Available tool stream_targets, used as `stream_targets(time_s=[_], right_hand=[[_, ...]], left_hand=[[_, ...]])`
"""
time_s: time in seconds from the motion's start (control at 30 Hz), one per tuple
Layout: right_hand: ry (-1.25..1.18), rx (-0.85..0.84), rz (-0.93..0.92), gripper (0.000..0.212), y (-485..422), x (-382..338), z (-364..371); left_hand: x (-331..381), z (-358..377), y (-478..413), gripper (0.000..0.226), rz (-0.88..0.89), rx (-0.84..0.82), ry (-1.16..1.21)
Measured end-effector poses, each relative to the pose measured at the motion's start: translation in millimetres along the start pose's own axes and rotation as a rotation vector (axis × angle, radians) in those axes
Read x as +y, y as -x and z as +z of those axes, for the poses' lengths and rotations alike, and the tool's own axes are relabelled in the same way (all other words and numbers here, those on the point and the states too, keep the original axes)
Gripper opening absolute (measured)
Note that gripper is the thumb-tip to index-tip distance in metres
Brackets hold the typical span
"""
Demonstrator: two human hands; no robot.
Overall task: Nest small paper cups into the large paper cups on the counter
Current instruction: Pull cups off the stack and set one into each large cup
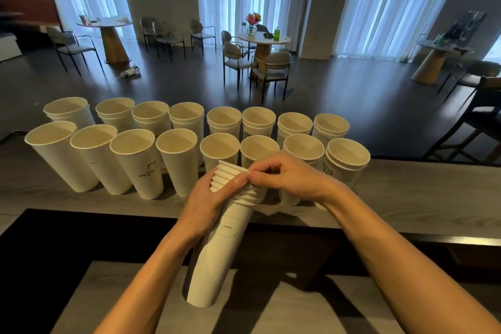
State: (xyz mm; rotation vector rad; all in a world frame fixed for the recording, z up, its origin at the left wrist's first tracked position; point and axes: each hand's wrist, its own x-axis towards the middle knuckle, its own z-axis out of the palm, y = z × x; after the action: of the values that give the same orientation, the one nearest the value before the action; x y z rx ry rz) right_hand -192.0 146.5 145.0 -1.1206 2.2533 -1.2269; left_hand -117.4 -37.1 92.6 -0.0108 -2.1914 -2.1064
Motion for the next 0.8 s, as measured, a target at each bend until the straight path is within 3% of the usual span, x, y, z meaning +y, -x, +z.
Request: stream_targets(time_s=[0.2,0.37,0.47,0.57,0.67,0.8], right_hand=[[-0.117,0.100,0.040,0.012,-13,-5,10],[0.063,0.232,0.034,0.001,-13,-21,3],[0.124,0.500,-0.038,0.008,-9,-34,-13],[0.128,0.763,-0.138,0.003,-1,-44,-27],[0.310,0.931,-0.201,0.014,5,-43,-33],[0.729,1.010,-0.329,0.023,5,-31,-28]], left_hand=[[4,-16,3,0.050,0.008,0.004,0.010],[2,-23,3,0.046,0.003,0.021,-0.030],[2,-22,1,0.035,0.005,0.059,-0.096],[2,-22,1,0.041,-0.012,0.096,-0.120],[4,-21,4,0.046,-0.028,0.121,-0.123],[6,-18,5,0.043,-0.022,0.123,-0.116]])
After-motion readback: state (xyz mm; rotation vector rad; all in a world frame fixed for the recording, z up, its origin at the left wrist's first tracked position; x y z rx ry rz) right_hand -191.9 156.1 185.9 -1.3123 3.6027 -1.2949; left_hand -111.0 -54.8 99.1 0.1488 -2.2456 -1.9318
